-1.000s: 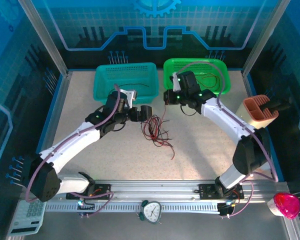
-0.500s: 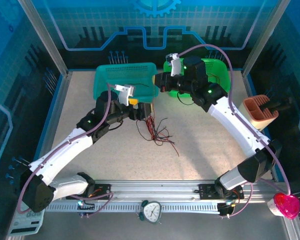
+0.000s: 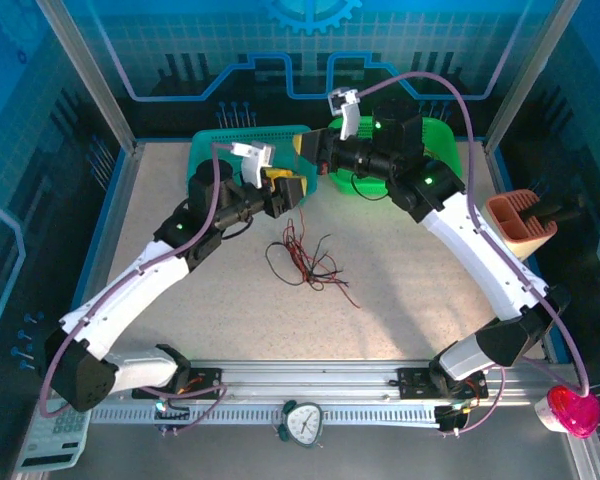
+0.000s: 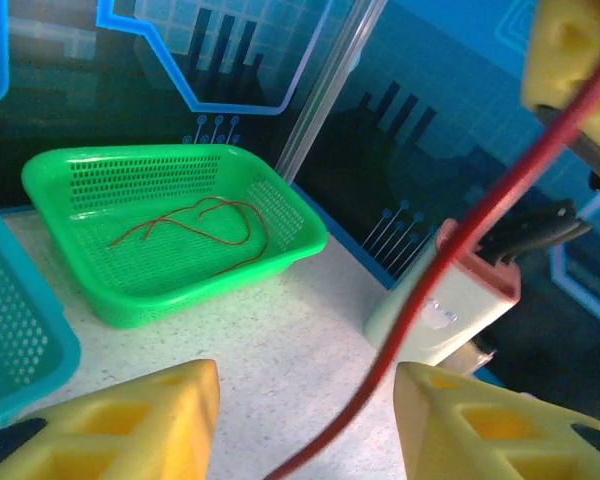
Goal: Untangle the cables
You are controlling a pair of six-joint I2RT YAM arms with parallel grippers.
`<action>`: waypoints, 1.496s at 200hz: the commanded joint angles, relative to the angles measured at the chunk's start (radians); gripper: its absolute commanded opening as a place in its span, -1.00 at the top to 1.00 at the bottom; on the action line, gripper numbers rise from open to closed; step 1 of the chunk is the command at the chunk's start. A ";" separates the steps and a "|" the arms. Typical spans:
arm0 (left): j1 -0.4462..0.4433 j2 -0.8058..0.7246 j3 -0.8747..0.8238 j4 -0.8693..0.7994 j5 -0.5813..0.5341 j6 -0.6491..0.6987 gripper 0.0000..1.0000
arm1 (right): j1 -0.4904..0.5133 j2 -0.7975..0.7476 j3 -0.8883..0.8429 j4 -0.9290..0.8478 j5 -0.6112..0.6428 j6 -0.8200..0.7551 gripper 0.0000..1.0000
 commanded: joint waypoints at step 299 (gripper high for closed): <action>-0.007 0.083 0.404 0.056 0.120 -0.101 1.00 | -0.091 -0.149 -0.215 0.136 -0.224 -0.207 -0.18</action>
